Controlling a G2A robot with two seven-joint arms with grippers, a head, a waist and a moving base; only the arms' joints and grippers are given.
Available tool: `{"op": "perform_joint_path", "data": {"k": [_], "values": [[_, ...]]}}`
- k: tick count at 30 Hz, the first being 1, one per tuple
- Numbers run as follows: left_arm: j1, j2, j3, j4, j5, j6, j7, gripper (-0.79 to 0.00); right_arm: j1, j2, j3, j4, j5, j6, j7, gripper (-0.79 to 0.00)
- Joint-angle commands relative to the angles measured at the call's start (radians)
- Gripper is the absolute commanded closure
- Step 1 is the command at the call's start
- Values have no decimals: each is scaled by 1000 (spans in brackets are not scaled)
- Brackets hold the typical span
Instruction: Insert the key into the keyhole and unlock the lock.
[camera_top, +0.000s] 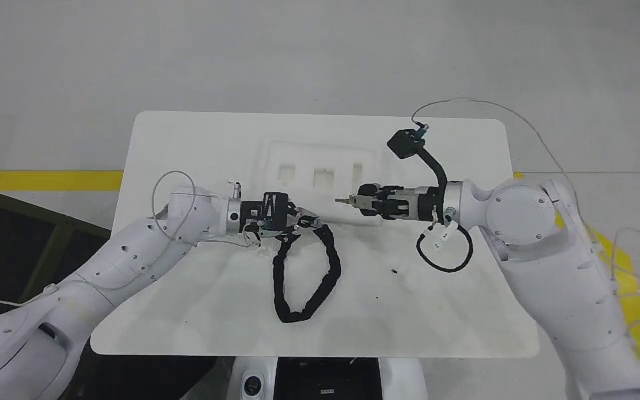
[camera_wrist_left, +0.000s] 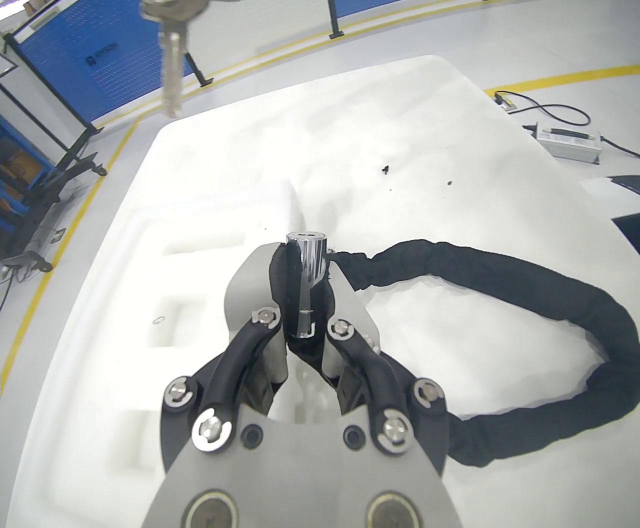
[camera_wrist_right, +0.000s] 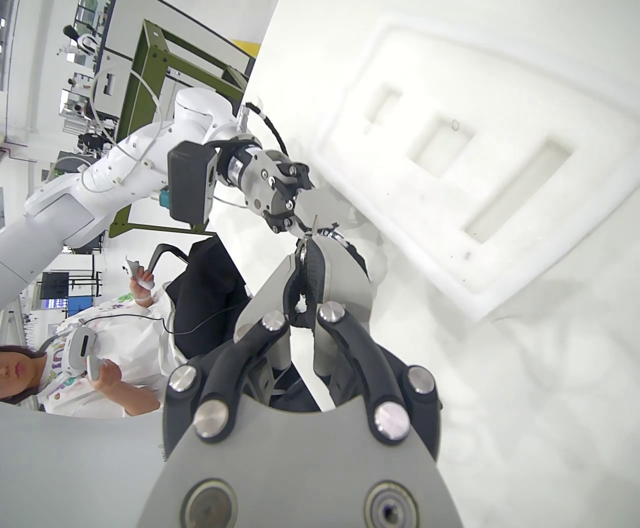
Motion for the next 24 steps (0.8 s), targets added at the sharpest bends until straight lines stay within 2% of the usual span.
{"op": "perform_joint_path", "data": {"k": [1, 9, 14, 24], "values": [[25, 10, -23, -10, -16, 26, -14, 0, 4, -2, -19, 2, -2, 4, 3, 0], [105, 39, -104, -72, -26, 103, -67, 0, 15, -19, -99, 28, 36, 23, -39, 0], [146, 49, -142, -105, -23, 125, -87, 0, 16, -22, -107, 36, 48, 27, -61, 0], [148, 49, -143, -107, -22, 124, -84, 0, 16, -22, -107, 36, 48, 27, -61, 0]]}}
